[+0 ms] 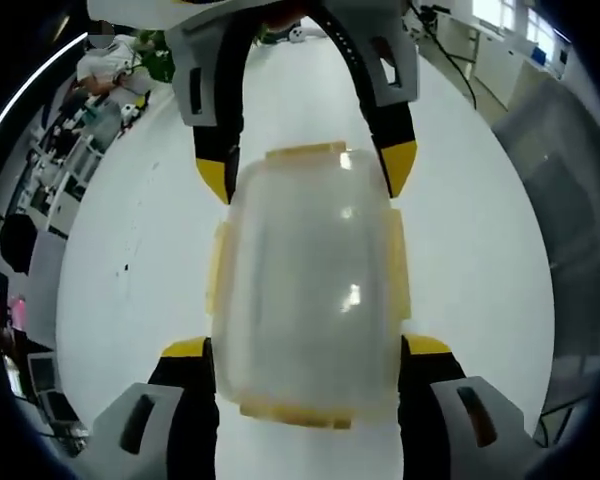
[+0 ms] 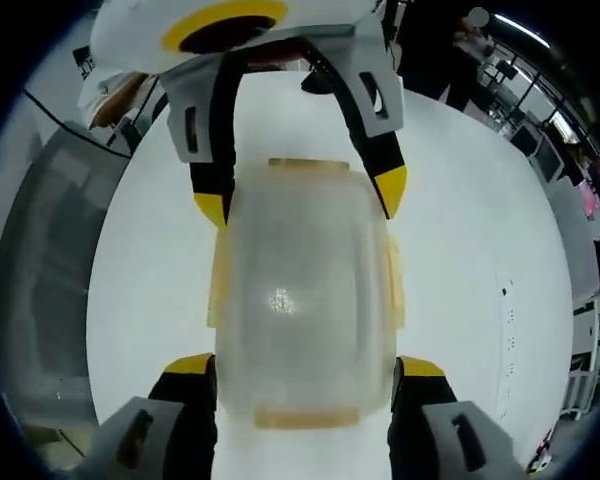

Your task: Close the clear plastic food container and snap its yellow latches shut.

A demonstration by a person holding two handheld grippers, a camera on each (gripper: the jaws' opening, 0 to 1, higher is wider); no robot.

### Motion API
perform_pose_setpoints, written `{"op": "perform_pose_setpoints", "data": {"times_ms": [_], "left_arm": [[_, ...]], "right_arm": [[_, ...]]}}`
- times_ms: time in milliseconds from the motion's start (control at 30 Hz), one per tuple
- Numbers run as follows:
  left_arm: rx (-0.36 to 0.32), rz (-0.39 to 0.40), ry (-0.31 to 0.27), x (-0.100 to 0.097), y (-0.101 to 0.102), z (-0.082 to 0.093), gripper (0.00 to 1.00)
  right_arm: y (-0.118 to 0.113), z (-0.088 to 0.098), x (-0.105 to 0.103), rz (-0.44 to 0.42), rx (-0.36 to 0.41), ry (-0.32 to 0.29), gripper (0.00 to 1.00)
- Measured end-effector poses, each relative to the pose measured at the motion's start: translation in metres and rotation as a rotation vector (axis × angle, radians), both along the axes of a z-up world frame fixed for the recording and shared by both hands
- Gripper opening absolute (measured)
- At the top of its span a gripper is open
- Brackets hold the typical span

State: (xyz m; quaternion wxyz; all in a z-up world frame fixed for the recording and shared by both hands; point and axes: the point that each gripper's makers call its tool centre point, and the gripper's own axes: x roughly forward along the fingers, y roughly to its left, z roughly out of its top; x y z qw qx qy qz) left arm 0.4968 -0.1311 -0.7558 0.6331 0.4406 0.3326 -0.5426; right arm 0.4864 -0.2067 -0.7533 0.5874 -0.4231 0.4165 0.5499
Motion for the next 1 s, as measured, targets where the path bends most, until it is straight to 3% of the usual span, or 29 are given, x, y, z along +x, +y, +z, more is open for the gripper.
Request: {"op": "perform_pose_setpoints", "data": {"times_ms": [500,1000], "left_arm": [[-0.01,0.035,-0.001,0.008,0.048,0.001,0.71],[-0.018,0.04,0.002,0.028,0.051,0.001,0.71]], "right_arm": [[0.048,0.0,0.01,0.026,-0.004,-0.005,0.69],[0.052,-0.001,0.031,0.025,-0.005,-0.014,0.7]]}}
